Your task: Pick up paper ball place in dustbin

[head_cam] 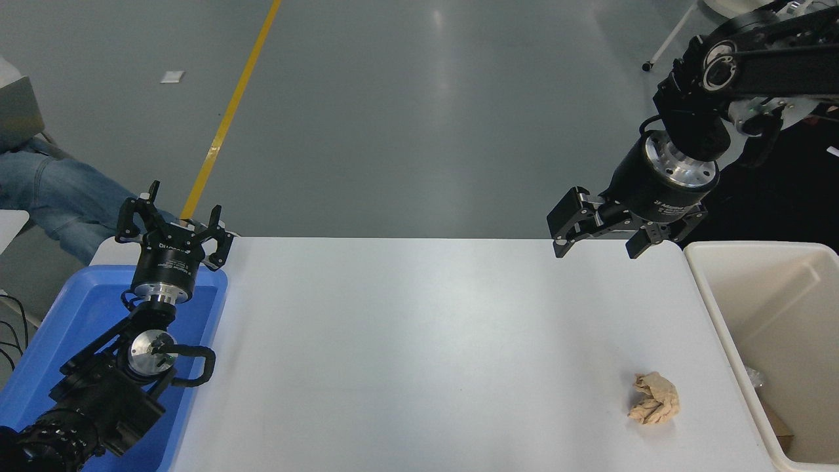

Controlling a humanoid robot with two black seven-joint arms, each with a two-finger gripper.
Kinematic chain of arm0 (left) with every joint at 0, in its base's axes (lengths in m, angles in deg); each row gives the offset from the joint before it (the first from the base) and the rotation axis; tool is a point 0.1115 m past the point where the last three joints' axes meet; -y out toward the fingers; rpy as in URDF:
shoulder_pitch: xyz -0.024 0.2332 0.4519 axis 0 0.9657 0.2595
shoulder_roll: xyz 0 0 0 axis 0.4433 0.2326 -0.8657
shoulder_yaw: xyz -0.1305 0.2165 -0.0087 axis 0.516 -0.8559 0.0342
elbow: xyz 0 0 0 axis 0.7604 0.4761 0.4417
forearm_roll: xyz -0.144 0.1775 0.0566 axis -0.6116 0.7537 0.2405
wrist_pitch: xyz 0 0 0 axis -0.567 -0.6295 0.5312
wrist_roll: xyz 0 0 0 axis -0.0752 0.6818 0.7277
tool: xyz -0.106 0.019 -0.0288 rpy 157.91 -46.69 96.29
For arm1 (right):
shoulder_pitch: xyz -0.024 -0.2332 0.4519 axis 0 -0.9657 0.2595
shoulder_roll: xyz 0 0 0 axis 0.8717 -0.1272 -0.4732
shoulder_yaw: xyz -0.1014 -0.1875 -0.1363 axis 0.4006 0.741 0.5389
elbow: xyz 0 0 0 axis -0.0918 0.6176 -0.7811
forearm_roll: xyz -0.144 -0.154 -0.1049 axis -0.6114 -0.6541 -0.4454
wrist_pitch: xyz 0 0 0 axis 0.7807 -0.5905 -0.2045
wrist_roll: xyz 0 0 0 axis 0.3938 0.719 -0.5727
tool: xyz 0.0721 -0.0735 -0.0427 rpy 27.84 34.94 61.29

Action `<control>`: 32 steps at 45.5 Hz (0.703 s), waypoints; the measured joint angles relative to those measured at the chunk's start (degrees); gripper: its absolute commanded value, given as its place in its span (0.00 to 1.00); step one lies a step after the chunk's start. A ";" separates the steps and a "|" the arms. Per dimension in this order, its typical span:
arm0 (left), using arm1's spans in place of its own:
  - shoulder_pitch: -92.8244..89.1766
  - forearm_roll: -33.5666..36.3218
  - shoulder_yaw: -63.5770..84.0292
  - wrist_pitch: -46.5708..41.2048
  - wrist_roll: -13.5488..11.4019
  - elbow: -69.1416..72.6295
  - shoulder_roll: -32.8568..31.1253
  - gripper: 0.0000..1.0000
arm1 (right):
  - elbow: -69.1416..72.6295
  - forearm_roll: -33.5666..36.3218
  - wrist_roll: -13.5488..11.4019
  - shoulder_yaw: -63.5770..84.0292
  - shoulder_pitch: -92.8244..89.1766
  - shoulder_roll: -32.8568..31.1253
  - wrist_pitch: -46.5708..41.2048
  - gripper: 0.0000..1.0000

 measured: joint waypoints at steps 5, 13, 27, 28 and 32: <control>0.00 0.01 0.02 0.00 0.00 -0.01 -0.03 0.99 | -0.02 0.00 0.00 -0.01 -0.04 0.00 0.00 1.00; 0.00 0.01 0.06 0.00 -0.05 -0.01 -0.05 0.99 | -0.02 0.02 0.00 -0.01 -0.07 -0.03 0.00 1.00; 0.00 0.01 0.07 0.00 -0.05 -0.01 -0.02 0.99 | -0.06 -0.09 -0.03 0.05 -0.40 0.29 0.00 1.00; 0.00 0.01 0.07 0.00 -0.05 -0.01 -0.02 0.99 | -0.06 -0.10 -0.03 0.05 -0.42 0.35 0.00 1.00; 0.00 0.01 0.07 0.00 -0.05 -0.01 -0.01 0.99 | -0.10 -0.11 -0.03 0.07 -0.49 0.52 0.00 1.00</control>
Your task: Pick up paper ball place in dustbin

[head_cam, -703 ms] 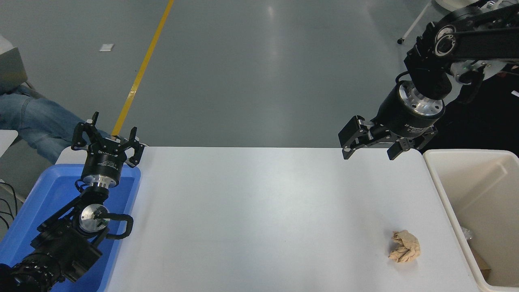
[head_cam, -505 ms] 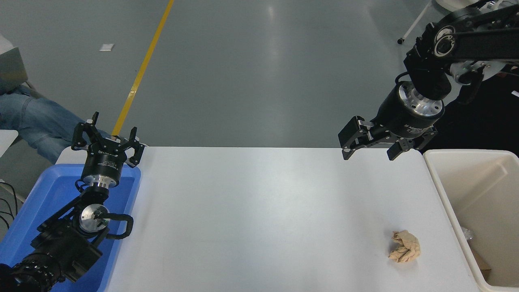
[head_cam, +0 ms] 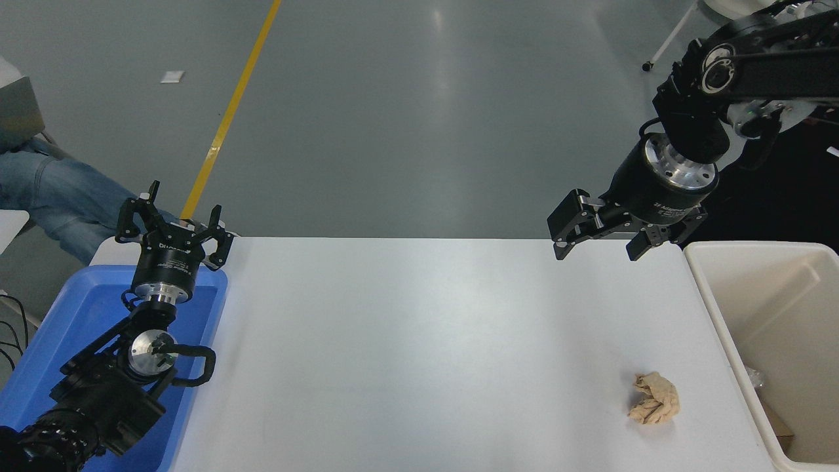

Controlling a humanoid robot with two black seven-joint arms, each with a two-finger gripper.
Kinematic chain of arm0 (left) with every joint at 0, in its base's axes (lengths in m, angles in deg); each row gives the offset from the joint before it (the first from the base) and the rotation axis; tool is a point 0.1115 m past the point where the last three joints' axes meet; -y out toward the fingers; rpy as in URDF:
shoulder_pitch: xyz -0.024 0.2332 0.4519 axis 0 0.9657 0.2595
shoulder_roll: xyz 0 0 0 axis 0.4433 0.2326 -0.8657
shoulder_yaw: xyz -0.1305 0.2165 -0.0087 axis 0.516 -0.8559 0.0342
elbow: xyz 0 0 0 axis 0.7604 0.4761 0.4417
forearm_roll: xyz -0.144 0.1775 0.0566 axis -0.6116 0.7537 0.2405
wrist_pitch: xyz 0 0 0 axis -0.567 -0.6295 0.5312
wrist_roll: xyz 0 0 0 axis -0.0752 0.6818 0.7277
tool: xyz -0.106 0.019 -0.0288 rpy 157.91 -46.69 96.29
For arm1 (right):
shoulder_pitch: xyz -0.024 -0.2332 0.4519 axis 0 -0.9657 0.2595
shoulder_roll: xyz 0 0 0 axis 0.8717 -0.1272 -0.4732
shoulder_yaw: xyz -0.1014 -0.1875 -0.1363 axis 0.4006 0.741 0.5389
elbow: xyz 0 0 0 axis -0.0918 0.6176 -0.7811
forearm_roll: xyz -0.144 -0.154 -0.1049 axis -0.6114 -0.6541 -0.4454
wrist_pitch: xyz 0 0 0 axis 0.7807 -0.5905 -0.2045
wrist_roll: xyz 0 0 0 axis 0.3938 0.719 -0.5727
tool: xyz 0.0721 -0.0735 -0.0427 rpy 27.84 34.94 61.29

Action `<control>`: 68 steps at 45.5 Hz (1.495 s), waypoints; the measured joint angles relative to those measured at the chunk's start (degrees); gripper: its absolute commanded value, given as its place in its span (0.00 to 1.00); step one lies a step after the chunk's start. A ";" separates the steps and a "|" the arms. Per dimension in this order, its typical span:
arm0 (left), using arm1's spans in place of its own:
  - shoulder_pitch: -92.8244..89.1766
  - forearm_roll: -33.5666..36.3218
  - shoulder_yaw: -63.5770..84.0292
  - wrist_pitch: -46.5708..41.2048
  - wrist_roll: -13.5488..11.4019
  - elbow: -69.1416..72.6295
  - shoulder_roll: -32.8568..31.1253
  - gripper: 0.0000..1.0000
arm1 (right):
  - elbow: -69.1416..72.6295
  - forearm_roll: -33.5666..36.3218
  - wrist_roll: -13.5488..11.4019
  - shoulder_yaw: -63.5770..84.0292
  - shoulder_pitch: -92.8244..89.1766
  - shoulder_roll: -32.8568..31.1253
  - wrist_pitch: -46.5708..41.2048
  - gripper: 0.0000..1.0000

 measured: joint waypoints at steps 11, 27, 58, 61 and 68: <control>0.00 -0.01 0.00 0.00 0.00 0.00 0.00 0.99 | -0.11 0.00 0.00 0.16 -0.10 0.12 0.00 1.00; 0.00 -0.02 0.00 0.00 0.00 0.00 0.02 0.99 | -2.58 -0.38 0.01 2.87 -2.09 0.14 0.00 1.00; 0.00 -0.01 0.00 0.00 0.01 0.01 0.05 0.99 | -6.00 14.50 0.27 20.21 -6.51 -3.17 0.00 1.00; 0.00 0.00 0.00 0.00 0.01 0.00 0.05 0.99 | -6.02 14.87 0.27 20.41 -8.38 -3.72 0.01 1.00; 0.00 0.01 0.00 0.00 0.03 -0.01 0.05 0.99 | -6.02 15.19 0.23 20.50 -13.90 -4.49 1.80 1.00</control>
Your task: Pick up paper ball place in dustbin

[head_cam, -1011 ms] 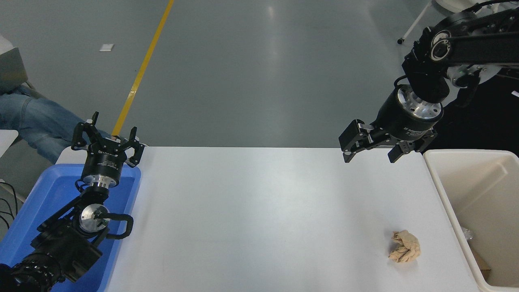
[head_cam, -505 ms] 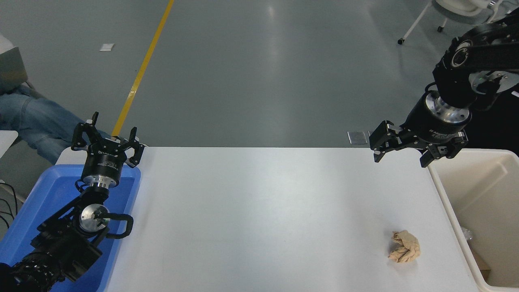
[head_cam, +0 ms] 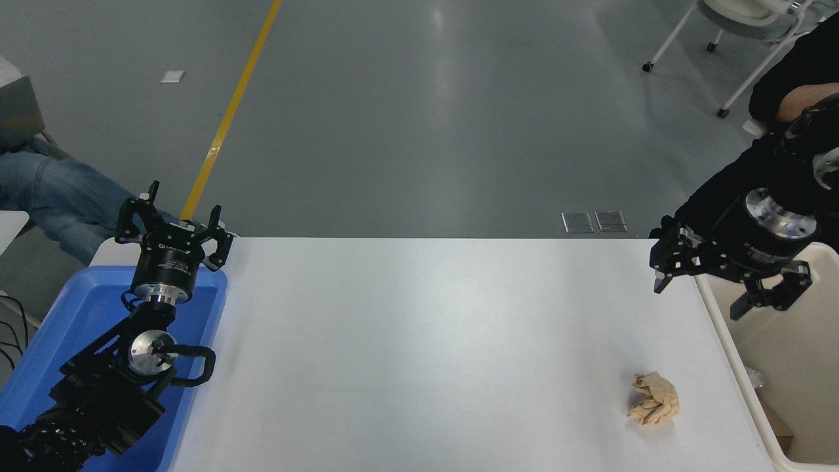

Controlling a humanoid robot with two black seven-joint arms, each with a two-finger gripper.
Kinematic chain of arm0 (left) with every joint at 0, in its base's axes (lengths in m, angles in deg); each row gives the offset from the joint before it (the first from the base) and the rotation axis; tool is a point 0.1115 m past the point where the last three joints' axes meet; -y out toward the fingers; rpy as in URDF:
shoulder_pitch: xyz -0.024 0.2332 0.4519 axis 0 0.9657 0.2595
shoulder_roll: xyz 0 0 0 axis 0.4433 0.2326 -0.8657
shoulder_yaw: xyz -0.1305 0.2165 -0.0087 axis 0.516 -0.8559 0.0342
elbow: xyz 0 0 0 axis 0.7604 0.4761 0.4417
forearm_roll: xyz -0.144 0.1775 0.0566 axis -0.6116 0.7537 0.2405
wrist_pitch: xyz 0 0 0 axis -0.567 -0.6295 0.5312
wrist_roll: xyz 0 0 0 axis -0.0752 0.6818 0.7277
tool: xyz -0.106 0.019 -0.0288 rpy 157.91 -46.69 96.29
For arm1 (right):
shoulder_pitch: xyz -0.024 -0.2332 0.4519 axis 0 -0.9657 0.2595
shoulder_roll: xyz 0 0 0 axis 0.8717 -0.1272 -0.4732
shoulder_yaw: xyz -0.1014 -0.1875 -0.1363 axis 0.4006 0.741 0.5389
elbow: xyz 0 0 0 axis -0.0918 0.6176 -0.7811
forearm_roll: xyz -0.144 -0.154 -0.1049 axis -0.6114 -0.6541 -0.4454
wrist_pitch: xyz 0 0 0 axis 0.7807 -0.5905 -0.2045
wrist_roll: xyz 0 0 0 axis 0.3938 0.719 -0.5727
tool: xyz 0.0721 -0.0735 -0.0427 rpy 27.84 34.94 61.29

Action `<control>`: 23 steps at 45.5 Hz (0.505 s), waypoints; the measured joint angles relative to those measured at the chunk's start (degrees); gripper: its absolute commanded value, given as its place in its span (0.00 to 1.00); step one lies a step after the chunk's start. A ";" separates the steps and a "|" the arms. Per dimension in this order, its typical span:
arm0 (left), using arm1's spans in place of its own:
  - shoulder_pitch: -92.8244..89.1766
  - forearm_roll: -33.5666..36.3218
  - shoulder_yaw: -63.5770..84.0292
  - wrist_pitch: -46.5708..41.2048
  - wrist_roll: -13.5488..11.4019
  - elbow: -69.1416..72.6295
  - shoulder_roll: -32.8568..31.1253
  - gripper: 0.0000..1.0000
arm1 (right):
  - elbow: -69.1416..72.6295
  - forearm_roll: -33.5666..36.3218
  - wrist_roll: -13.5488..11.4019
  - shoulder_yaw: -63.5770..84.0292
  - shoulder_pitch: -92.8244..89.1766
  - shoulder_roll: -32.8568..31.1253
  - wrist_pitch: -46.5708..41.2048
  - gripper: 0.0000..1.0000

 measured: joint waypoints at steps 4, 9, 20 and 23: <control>0.00 0.00 0.00 0.00 0.01 0.01 0.00 0.99 | -0.07 0.00 0.00 -0.48 -2.89 -0.18 2.71 1.00; 0.00 0.00 0.00 0.00 0.01 0.01 -0.01 0.99 | -0.40 0.13 0.00 -2.26 -7.85 -0.40 6.50 1.00; 0.00 -0.01 0.00 0.00 0.01 0.02 0.01 0.99 | -3.76 0.09 0.05 -8.31 -18.98 -0.50 12.70 1.00; 0.00 -0.02 0.00 0.00 0.01 0.02 0.02 0.99 | -5.35 0.00 0.04 -9.71 -21.39 -0.47 13.94 1.00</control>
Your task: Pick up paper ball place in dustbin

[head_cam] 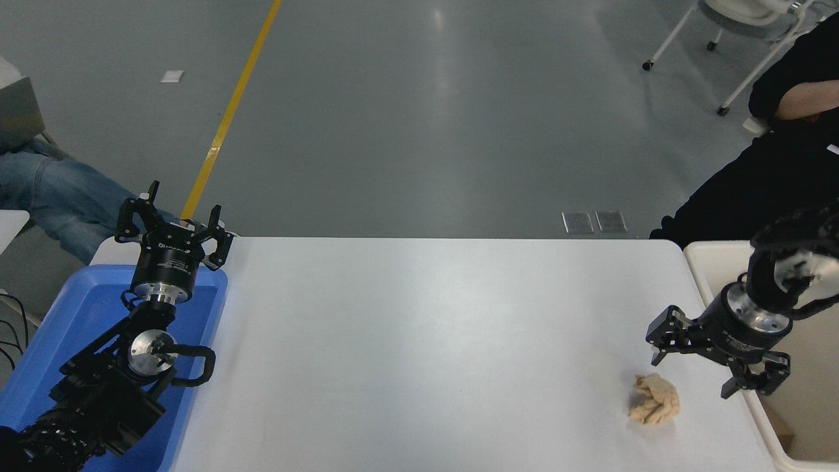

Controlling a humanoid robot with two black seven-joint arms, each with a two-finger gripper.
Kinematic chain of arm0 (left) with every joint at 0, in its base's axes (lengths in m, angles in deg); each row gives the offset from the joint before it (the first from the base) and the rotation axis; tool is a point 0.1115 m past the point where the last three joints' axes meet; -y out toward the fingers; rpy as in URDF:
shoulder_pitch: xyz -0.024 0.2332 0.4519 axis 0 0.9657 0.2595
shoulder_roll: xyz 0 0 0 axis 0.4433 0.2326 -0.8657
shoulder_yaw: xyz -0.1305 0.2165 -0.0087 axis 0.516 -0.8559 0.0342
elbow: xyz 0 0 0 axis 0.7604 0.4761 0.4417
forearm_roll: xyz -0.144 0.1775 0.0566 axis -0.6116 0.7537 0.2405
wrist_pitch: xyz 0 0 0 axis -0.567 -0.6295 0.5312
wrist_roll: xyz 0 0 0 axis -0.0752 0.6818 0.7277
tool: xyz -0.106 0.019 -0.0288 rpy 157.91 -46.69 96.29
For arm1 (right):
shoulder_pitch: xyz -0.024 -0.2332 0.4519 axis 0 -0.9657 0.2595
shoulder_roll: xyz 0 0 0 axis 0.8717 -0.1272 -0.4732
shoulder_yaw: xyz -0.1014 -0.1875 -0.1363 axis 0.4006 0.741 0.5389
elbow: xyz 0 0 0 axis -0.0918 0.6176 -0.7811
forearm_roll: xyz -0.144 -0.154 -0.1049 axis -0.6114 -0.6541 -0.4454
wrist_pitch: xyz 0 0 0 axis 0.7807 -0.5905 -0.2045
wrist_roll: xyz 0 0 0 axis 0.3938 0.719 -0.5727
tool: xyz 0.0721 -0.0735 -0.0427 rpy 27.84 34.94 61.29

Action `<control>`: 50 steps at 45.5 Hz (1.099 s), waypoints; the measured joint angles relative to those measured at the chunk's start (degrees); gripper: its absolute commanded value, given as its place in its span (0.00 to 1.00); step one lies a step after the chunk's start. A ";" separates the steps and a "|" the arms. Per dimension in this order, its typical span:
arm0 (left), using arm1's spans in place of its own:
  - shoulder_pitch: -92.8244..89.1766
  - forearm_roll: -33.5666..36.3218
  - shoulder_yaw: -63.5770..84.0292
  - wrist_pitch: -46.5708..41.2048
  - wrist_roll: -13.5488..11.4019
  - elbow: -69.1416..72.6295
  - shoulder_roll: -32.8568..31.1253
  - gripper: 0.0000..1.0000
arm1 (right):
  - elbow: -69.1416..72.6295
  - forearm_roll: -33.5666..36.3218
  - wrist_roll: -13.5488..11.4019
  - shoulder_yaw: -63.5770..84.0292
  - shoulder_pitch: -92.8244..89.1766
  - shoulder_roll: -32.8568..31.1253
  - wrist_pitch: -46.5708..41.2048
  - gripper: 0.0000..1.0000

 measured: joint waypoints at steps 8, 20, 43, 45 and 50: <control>0.00 0.00 0.00 0.00 0.00 0.00 0.00 0.99 | -3.76 -0.10 0.01 -2.58 -4.60 0.09 3.35 1.00; 0.00 -0.01 0.00 0.00 -0.01 0.00 0.02 0.99 | -6.29 -0.14 0.00 -4.98 -9.23 0.26 7.27 1.00; 0.00 0.00 0.00 0.00 -0.03 0.00 -0.02 0.99 | -7.27 0.07 0.03 -10.27 -13.73 0.39 12.47 0.90; 0.00 0.00 0.00 0.00 -0.03 0.00 -0.03 0.99 | -7.28 0.07 0.05 -10.79 -14.00 0.39 13.31 0.74; 0.00 -0.01 0.00 0.00 -0.03 0.00 -0.02 0.99 | -7.15 0.01 0.12 -11.59 -14.37 0.40 14.61 0.21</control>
